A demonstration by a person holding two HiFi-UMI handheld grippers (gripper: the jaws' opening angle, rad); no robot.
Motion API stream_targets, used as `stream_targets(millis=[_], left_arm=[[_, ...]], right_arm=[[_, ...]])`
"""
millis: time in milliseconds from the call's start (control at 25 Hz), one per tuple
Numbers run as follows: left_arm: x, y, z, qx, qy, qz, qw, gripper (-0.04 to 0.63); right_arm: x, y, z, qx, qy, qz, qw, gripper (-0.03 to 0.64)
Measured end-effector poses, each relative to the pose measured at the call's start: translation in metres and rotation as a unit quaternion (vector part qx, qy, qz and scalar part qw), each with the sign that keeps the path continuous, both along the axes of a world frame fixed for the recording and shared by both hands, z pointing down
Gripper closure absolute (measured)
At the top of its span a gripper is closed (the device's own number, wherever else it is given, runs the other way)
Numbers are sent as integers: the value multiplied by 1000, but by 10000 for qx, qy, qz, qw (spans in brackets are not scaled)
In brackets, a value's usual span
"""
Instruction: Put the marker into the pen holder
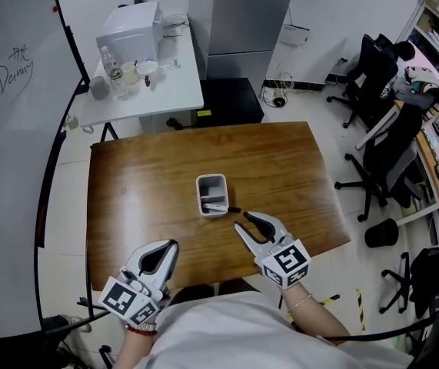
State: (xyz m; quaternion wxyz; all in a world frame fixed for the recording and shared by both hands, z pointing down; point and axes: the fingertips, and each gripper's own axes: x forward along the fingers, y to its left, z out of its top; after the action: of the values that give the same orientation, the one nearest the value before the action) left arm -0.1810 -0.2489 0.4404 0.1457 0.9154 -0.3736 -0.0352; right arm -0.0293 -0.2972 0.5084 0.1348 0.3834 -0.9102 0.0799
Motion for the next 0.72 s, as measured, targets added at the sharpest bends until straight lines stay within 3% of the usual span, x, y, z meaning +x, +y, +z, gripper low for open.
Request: stream_targets(millis=[200, 320, 520, 720], left_arm=[[-13, 15, 10, -24, 98, 146, 9998, 595], [-11, 25, 8, -21, 132, 210, 9997, 595], [15, 47, -7, 208, 86, 433, 9988, 595], [34, 90, -5, 81, 57, 315, 9995, 595]], right_arm=[[-25, 36, -5, 136, -90, -43, 9999, 509], [-26, 60, -14, 275, 126, -185, 9994, 535], [-4, 82, -25, 359, 49, -67, 9993, 545], [2, 134, -24, 243, -54, -544, 9982, 548]])
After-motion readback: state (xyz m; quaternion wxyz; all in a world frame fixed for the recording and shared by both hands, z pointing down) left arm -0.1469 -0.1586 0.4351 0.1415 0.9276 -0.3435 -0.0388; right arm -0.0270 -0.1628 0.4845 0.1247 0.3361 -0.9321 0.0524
